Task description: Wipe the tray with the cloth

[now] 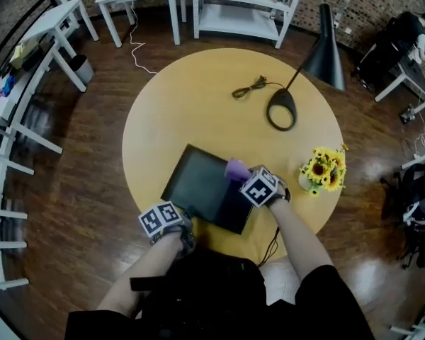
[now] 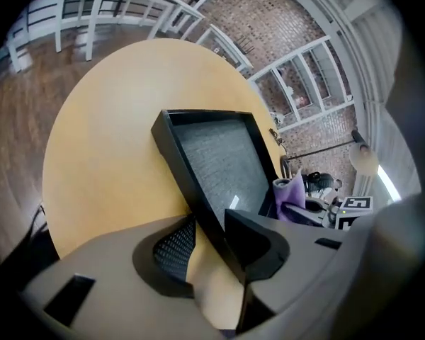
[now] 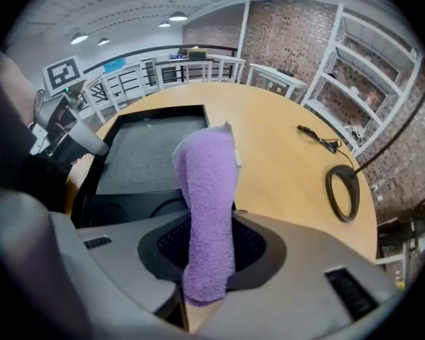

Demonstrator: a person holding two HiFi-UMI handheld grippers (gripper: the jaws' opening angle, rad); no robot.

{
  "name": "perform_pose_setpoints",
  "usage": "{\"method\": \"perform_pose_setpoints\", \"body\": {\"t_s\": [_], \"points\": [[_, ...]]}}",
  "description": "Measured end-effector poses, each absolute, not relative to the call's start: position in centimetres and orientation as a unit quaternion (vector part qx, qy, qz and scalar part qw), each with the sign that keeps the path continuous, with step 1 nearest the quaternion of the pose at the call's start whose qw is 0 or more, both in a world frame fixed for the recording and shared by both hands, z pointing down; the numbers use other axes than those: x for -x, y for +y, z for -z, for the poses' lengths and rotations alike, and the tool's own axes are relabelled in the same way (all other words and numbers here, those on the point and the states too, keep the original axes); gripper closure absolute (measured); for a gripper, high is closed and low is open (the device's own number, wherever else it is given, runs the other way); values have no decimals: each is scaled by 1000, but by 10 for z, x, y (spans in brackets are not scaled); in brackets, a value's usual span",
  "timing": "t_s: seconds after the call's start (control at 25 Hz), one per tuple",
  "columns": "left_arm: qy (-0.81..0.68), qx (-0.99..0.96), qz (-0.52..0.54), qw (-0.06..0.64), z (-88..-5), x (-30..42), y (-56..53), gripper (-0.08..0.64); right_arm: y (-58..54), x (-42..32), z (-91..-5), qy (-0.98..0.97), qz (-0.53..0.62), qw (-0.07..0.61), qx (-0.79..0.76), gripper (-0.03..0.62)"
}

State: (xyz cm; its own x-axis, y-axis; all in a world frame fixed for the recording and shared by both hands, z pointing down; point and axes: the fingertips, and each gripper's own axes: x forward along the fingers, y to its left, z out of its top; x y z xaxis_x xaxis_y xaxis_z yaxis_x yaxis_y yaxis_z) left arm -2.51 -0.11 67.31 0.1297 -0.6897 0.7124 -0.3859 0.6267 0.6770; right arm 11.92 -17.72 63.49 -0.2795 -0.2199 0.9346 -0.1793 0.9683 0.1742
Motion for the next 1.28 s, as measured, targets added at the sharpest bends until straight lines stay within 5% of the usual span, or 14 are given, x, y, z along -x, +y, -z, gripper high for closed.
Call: {"method": "perform_pose_setpoints", "body": {"t_s": [0.48,0.68,0.88,1.08,1.28], "points": [[-610,-458,150,629,-617,11,3,445,-191,-94,-618,-825,26,546,-146,488],[-667,-533,18,520,-599,91,3,444,-176,-102,-608,-828,-138,506,-197,488],[-613,-609,-96,494,-630,104,-24,416,-153,-107,-626,-774,-381,427,-271,486],[-558,-675,-216,432,-650,87,-52,418,-158,-146,-635,-713,-412,436,-364,488],[-525,-713,-214,412,-651,76,-56,434,-171,-165,-638,-682,-411,435,-420,488]]}}
